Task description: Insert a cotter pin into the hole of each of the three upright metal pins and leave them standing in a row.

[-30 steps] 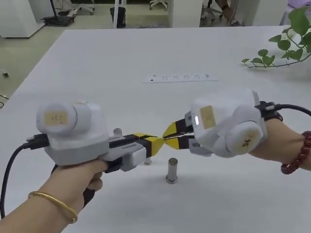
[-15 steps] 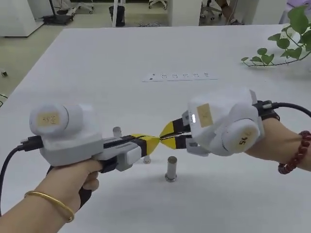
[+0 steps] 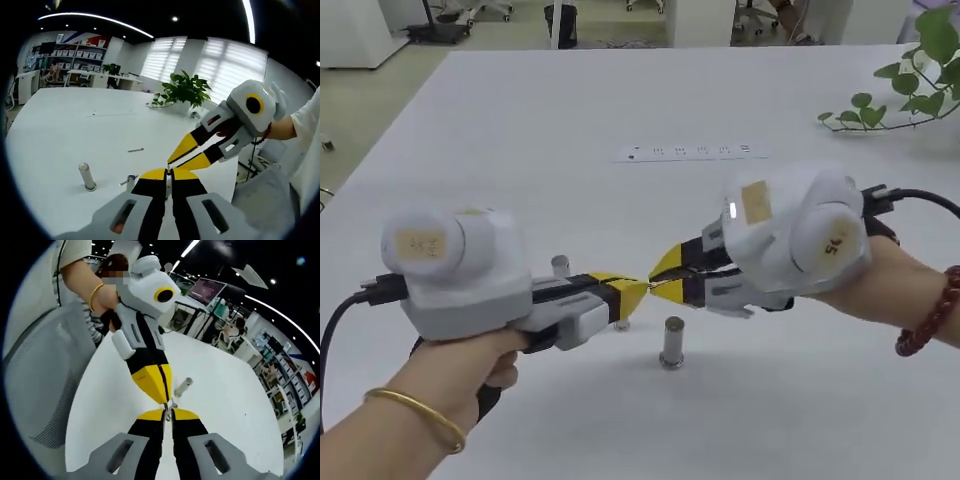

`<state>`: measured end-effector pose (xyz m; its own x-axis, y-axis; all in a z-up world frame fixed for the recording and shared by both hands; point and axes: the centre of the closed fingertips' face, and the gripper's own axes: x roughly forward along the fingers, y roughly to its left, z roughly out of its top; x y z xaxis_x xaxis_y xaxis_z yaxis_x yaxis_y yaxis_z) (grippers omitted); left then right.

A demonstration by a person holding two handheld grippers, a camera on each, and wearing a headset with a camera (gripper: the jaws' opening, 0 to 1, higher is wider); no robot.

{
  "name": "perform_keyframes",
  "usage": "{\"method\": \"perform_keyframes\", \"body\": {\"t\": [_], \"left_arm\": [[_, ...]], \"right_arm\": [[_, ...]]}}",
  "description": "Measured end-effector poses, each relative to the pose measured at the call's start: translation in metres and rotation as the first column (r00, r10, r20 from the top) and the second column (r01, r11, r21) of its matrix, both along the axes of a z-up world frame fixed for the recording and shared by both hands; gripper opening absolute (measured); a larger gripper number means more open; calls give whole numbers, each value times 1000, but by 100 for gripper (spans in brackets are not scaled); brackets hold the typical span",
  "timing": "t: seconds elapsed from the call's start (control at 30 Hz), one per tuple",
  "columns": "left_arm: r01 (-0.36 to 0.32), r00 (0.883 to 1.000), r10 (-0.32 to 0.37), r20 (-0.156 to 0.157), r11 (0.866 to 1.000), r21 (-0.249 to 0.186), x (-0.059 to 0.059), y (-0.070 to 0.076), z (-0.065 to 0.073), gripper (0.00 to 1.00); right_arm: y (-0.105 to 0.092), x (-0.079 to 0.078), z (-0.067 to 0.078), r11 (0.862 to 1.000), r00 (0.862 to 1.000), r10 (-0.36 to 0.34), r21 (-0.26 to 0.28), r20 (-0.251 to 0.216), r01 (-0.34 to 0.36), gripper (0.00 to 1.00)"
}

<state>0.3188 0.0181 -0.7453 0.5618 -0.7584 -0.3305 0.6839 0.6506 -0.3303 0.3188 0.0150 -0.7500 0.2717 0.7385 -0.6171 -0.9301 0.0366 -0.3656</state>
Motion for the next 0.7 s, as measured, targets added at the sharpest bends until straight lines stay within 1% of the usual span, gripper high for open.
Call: {"method": "perform_keyframes", "body": {"t": [0.03, 0.1, 0.17, 0.23, 0.27, 0.3, 0.33, 0.37, 0.4, 0.47, 0.5, 0.53, 0.63, 0.7], "left_arm": [[6, 1000, -6, 2, 1000, 8, -1, 0, -1, 0], [26, 999, -26, 19, 999, 35, -3, 1, -3, 0], [38, 999, -40, 32, 998, 58, -4, 3, -4, 0], [50, 998, -54, 44, 996, 78, -5, 4, -6, 0], [56, 997, -60, 49, 995, 84, -5, 5, -6, 0], [67, 996, -72, 58, 993, 93, -6, 5, -6, 0], [74, 995, -80, 64, 992, 102, -7, 5, -7, 0], [77, 994, -85, 71, 991, 109, -7, 6, -7, 0], [85, 992, -95, 78, 989, 122, -8, 6, -8, 0], [98, 990, -111, 90, 985, 140, -9, 7, -8, 0], [105, 988, -119, 95, 984, 144, -10, 7, -8, 0], [117, 986, -132, 103, 982, 146, -10, 7, -7, 0], [144, 981, -160, 113, 979, 142, -13, 5, -5, 0], [170, 974, -189, 125, 974, 147, -16, 4, -4, 0]], "right_arm": [[0, 0, 0, 1000, 1000, -7, 11, -15, 7, 7], [-1, -1, 0, 999, 997, -26, 39, -69, 29, 8], [-2, -2, -1, 997, 993, -33, 61, -114, 40, 9], [-3, -3, -1, 994, 986, -48, 85, -162, 62, 10], [-3, -4, -1, 994, 982, -44, 92, -185, 62, 10], [-5, -5, -2, 992, 975, -51, 99, -218, 74, 11], [-6, -3, -2, 992, 974, -53, 104, -219, 77, 12], [-7, -4, -2, 991, 971, -51, 107, -233, 78, 12], [-7, -7, -3, 991, 964, -48, 112, -261, 79, 12], [-9, -9, -3, 990, 959, -39, 119, -282, 75, 13], [-9, -12, -4, 990, 953, -34, 120, -301, 73, 13], [-10, -12, -5, 990, 950, -35, 120, -311, 76, 14], [-11, -17, -7, 991, 944, -20, 118, -329, 62, 15], [-10, -22, -7, 991, 939, 0, 128, -343, 47, 15]]}}
